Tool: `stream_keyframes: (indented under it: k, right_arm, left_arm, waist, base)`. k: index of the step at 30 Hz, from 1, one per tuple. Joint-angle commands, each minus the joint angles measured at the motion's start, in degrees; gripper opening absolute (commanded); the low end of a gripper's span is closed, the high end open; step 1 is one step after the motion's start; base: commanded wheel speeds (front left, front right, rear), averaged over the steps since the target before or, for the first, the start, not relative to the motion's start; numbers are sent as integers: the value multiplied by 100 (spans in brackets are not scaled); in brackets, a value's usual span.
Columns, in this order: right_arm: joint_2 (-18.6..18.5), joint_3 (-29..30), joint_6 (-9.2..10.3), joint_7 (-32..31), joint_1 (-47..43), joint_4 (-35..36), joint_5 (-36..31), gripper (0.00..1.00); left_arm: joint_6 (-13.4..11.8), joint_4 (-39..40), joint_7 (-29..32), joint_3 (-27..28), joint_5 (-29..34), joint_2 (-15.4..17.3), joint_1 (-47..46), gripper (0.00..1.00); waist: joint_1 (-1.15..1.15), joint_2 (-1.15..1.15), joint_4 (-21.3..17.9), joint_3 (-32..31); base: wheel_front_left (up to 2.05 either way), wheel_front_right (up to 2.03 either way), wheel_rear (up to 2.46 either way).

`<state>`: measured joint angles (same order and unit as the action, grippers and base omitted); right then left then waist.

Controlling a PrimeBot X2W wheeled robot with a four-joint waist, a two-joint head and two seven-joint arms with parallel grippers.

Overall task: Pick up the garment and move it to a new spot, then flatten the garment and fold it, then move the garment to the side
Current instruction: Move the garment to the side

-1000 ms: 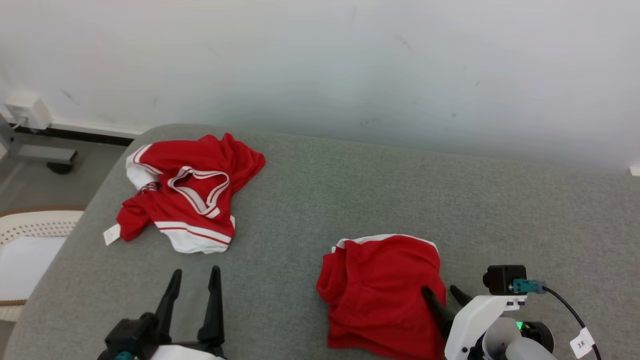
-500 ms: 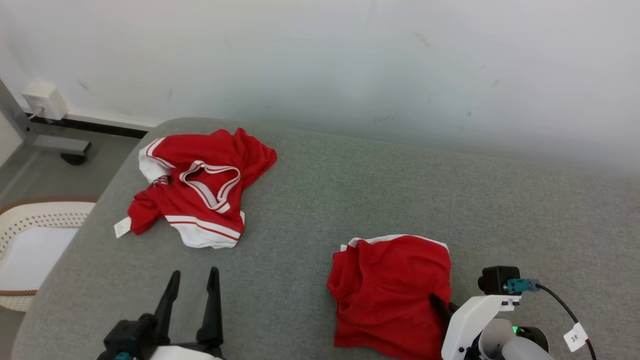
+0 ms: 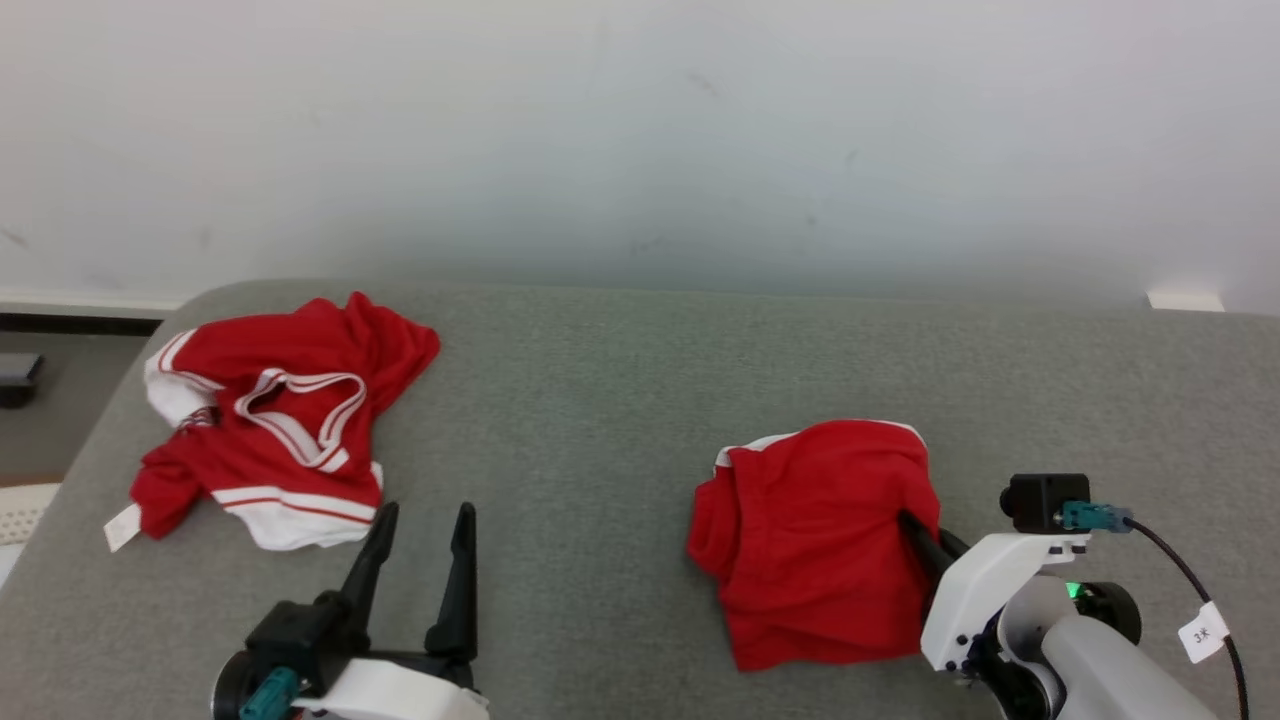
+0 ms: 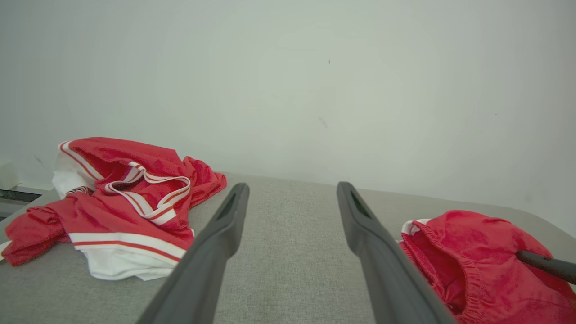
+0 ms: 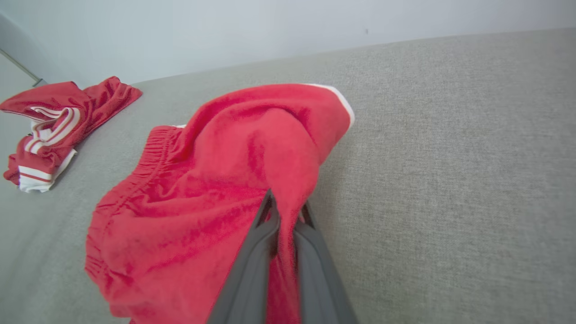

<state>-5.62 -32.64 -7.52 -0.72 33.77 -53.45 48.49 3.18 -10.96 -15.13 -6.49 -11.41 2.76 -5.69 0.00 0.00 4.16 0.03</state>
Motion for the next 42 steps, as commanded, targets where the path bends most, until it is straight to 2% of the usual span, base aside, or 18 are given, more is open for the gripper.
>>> stream_keyframes:
  k: [1,12,20,28,37,42]
  right_arm:
    - [-168,-46,7,6,93,49,1,0]
    - [-692,-94,7,233,174,246,214,0]
    - [-838,-74,7,435,183,323,333,0]
    - [-980,-142,7,581,559,352,274,0]
    - [-1671,-165,9,691,1682,0,4,0]
    - [-2053,-65,10,635,2136,-482,48,0]
  left_arm:
    - [12,-26,-1,-38,-15,23,-82,100]
    - [48,-182,-1,-735,-94,24,-382,100]
    - [25,-239,-1,-1044,-48,26,-592,100]
    - [102,-170,-1,-1068,190,25,-852,100]
    - [210,-42,-1,-998,497,65,-1298,100]
    - [244,-11,-1,-952,592,68,-1501,100]
  waist:
    - [0,0,-344,19]
    - [0,0,-1454,210]
    - [0,0,-1876,469]
    - [0,0,-1872,898]
    - [0,0,-1523,1843]
    - [0,0,-1341,2221]
  base:
    - [0,0,0]
    - [0,0,0]
    - [0,0,0]
    - [0,0,0]
    - [0,0,0]
    - [0,0,0]
